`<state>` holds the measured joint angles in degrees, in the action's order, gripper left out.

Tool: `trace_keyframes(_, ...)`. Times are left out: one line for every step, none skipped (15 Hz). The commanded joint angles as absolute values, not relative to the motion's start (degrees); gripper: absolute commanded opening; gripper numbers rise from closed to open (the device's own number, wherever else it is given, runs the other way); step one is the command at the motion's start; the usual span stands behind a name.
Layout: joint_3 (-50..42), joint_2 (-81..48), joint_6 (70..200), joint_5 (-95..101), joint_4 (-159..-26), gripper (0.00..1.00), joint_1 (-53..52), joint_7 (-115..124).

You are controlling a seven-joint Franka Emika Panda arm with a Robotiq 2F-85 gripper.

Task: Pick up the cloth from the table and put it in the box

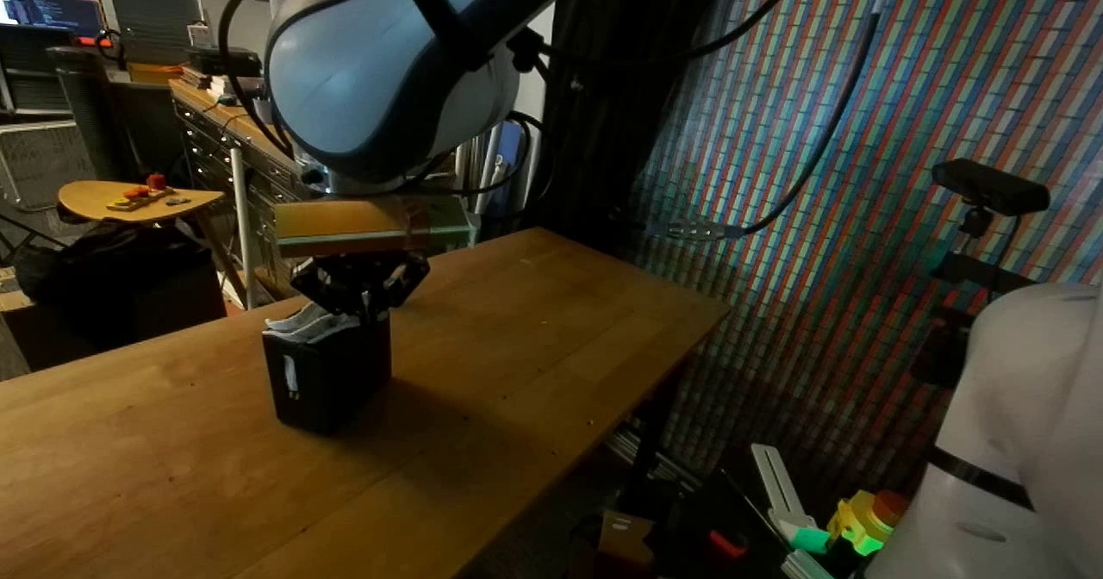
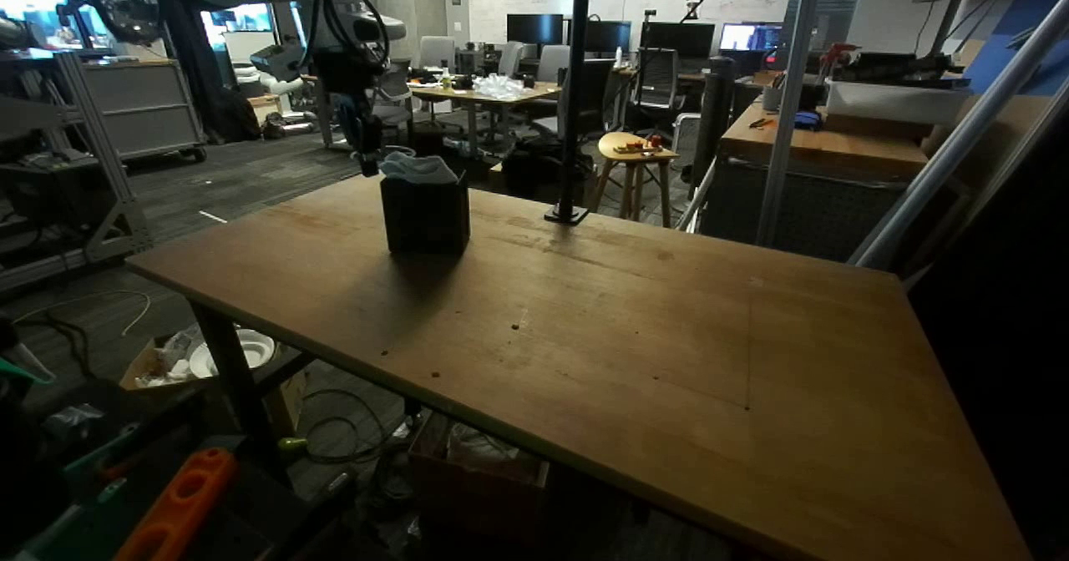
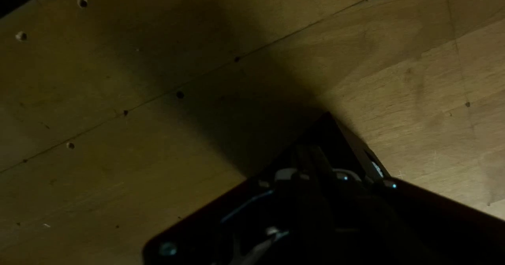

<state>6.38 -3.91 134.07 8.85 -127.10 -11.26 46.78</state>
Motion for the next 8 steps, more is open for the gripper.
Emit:
trace_keyframes(6.57,-1.83,136.70,11.32,-128.99,0.24,-10.99,50.56)
trace_keyframes(6.45,-1.94,137.09,12.11,-128.86,0.33,-10.96,51.92)
trace_keyframes(6.34,-1.99,137.71,12.96,-128.83,0.38,-10.92,53.42)
trace_keyframes(6.23,-2.02,138.14,13.71,-128.76,0.47,-10.87,55.08)
trace_keyframes(6.13,-2.08,138.78,14.53,-128.72,0.54,-10.83,56.54)
trace_keyframes(6.05,-2.26,139.06,15.46,-128.54,0.61,-10.80,57.64)
trace_keyframes(5.97,-2.38,139.54,16.38,-128.54,0.69,-10.77,58.79)
trace_keyframes(5.85,-2.55,140.15,17.18,-128.56,0.77,-10.69,59.90)
